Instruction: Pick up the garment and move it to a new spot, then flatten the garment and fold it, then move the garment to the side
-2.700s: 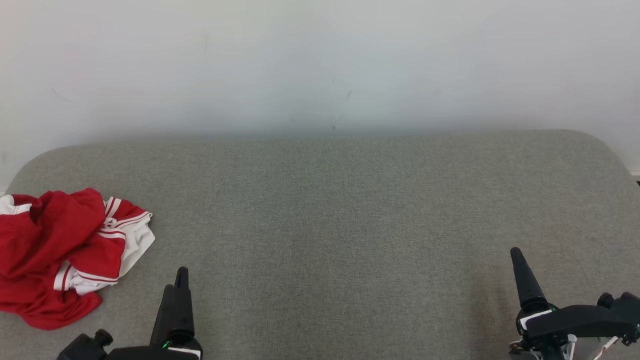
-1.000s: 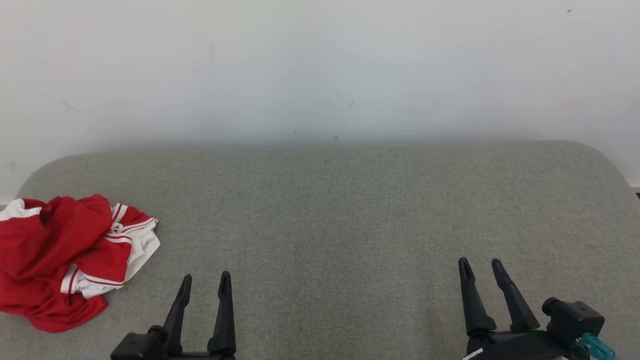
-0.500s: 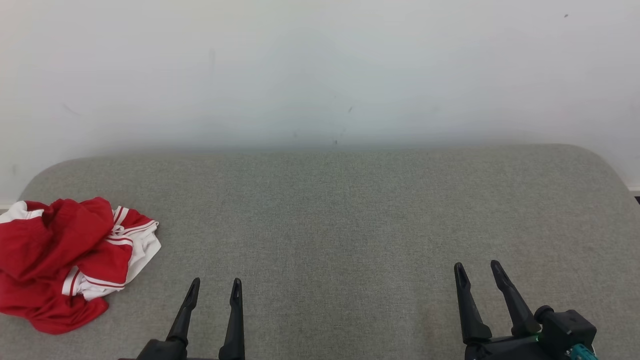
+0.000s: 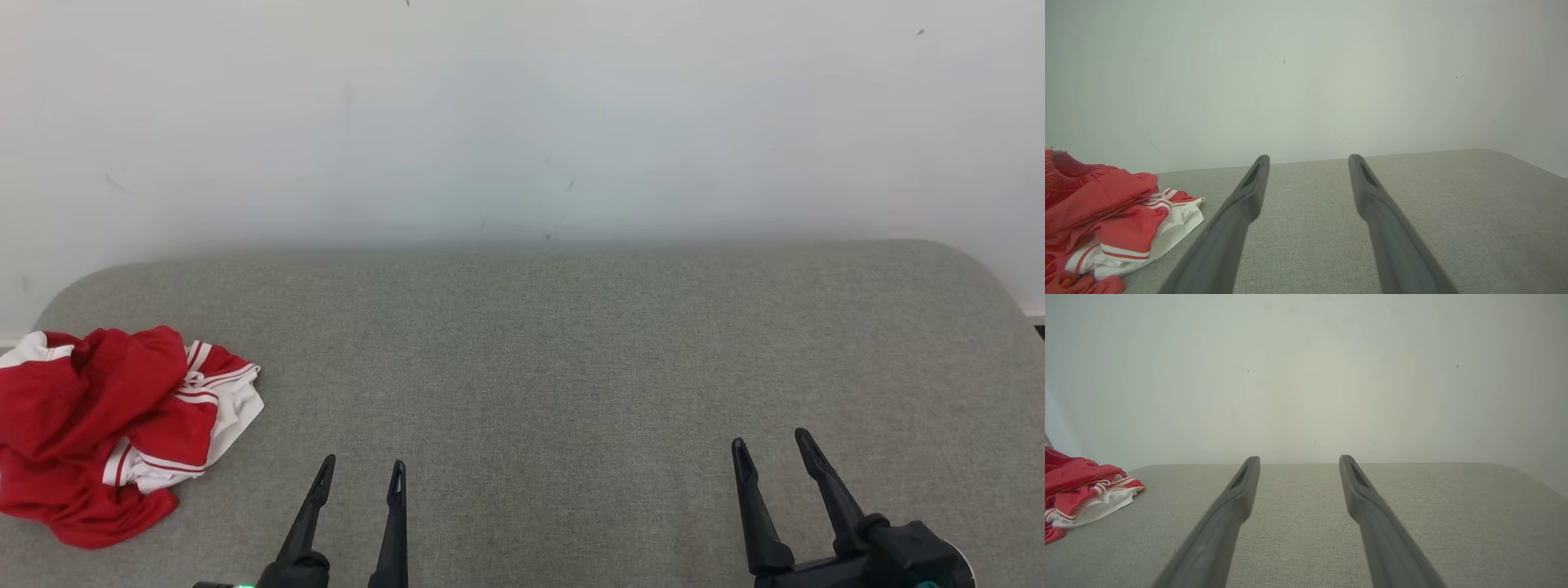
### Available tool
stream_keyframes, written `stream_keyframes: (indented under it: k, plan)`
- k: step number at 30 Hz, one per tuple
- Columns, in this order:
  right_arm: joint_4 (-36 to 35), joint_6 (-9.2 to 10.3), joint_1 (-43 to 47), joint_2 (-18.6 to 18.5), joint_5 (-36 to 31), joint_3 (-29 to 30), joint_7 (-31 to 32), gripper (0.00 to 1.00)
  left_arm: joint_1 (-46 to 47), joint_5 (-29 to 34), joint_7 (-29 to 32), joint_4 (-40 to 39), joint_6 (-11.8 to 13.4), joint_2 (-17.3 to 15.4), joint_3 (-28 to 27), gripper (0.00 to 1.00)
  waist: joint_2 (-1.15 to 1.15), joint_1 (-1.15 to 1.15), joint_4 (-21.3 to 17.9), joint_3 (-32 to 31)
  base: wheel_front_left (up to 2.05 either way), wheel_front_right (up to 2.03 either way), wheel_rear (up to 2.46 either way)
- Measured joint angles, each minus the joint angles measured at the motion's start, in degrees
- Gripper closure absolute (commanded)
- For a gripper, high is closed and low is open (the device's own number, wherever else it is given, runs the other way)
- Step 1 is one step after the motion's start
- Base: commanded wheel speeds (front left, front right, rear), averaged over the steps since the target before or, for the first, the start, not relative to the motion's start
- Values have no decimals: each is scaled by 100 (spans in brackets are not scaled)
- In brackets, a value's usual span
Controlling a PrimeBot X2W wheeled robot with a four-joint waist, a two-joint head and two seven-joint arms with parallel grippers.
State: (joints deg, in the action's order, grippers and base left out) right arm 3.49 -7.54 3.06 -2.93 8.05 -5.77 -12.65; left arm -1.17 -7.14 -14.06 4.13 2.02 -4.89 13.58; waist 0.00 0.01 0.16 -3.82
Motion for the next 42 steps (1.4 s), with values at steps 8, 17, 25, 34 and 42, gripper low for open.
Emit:
stream_keyframes:
  k: [8,17,25,34,42]
  plan:
    - [-8,0,79,0,-380,75,-125,0,-22,334,-47,-7,35,-3,46,0,0,0,-15,-39,0,0,0]
    - [-34,0,151,0,-709,75,-249,0,-44,658,-82,-32,51,-7,83,0,0,0,-20,-81,0,0,0]
    - [-22,0,155,0,-702,38,-249,0,-65,655,-83,-64,-9,-2,64,0,0,0,-7,-81,0,0,0]
    - [-16,0,155,0,-662,12,-249,0,-66,670,-83,-65,-5,-1,42,0,0,0,6,-46,0,0,0]
    - [-31,0,164,0,-655,-1,-250,0,-65,695,-83,-49,3,-2,51,0,0,0,135,-35,0,0,0]
